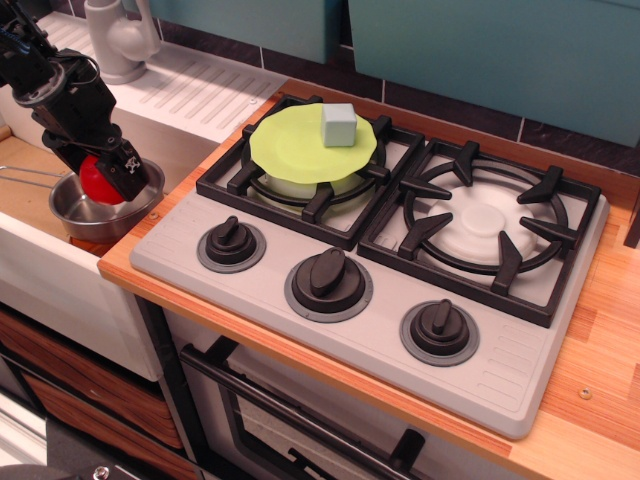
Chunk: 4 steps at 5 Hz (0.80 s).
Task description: Put cube on plate and smalltomato in pot or pan in sink
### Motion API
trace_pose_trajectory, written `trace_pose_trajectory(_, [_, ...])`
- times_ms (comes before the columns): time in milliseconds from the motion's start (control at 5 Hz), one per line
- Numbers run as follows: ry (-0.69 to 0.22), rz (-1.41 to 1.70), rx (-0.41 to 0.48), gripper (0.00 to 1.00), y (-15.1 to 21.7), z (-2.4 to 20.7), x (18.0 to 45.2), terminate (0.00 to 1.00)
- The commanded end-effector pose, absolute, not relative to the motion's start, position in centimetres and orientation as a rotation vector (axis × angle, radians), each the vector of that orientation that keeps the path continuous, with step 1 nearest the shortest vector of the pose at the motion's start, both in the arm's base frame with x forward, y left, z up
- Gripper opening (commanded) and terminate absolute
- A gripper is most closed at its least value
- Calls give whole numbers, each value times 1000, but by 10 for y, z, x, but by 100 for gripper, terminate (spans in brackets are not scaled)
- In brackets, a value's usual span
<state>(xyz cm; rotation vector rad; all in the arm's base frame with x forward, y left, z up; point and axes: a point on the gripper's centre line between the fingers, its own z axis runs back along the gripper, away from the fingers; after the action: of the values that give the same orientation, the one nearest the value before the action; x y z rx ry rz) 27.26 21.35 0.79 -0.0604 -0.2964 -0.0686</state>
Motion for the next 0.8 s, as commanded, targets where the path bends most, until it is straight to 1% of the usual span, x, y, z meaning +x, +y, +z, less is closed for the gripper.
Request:
trace_pose_trajectory(0, [-329,-99,-33,100,222,26,278,0])
trace_pose_trajectory(200, [-320,-100,-26,100,221,31,278,0])
trace_pose_trajectory(600, [-286,-86,0,100,209,51,269,0])
